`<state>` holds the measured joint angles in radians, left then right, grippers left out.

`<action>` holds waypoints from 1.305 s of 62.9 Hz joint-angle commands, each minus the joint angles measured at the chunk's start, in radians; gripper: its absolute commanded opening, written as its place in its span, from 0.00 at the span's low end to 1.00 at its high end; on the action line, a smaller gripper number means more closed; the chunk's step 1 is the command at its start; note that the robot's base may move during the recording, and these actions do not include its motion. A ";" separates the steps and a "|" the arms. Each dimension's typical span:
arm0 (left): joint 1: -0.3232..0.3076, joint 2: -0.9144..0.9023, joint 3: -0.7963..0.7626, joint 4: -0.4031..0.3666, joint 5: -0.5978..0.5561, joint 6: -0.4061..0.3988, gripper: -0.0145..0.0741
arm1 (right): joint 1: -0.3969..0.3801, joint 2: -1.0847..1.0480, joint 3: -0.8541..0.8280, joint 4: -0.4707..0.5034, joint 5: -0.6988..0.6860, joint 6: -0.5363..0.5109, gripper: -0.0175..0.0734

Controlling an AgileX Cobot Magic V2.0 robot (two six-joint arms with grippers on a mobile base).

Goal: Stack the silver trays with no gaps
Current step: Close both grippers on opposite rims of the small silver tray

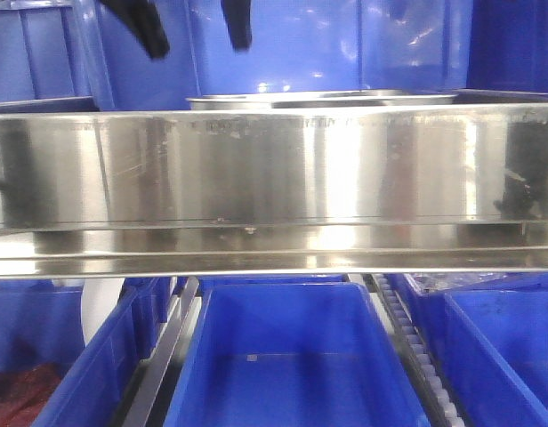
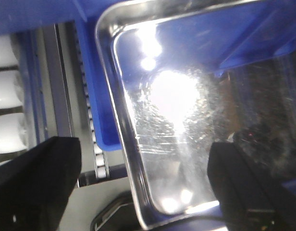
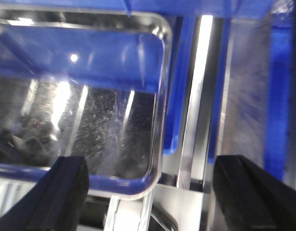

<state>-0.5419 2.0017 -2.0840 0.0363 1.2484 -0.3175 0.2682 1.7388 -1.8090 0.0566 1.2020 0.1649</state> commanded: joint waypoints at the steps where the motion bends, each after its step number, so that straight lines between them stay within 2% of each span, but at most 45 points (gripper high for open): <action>1: 0.007 -0.049 -0.037 0.001 0.064 -0.017 0.66 | -0.004 -0.011 -0.037 -0.011 -0.065 -0.018 0.88; 14: 0.010 -0.014 -0.037 0.031 0.062 -0.032 0.66 | 0.001 0.051 -0.037 -0.010 -0.125 -0.045 0.88; 34: 0.010 0.027 -0.037 0.031 0.063 -0.032 0.66 | 0.001 0.123 -0.037 -0.010 -0.157 -0.049 0.88; 70: 0.020 0.061 -0.037 0.027 0.054 -0.032 0.66 | 0.002 0.193 -0.037 0.013 -0.164 -0.050 0.87; 77: 0.020 0.068 -0.037 0.022 0.054 -0.032 0.66 | 0.002 0.193 -0.037 0.013 -0.155 -0.050 0.80; 82: 0.020 0.071 -0.037 0.020 0.056 -0.032 0.62 | 0.002 0.193 -0.037 0.013 -0.137 -0.050 0.64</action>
<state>-0.5218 2.1211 -2.0917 0.0587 1.2404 -0.3403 0.2701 1.9786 -1.8142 0.0729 1.0633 0.1268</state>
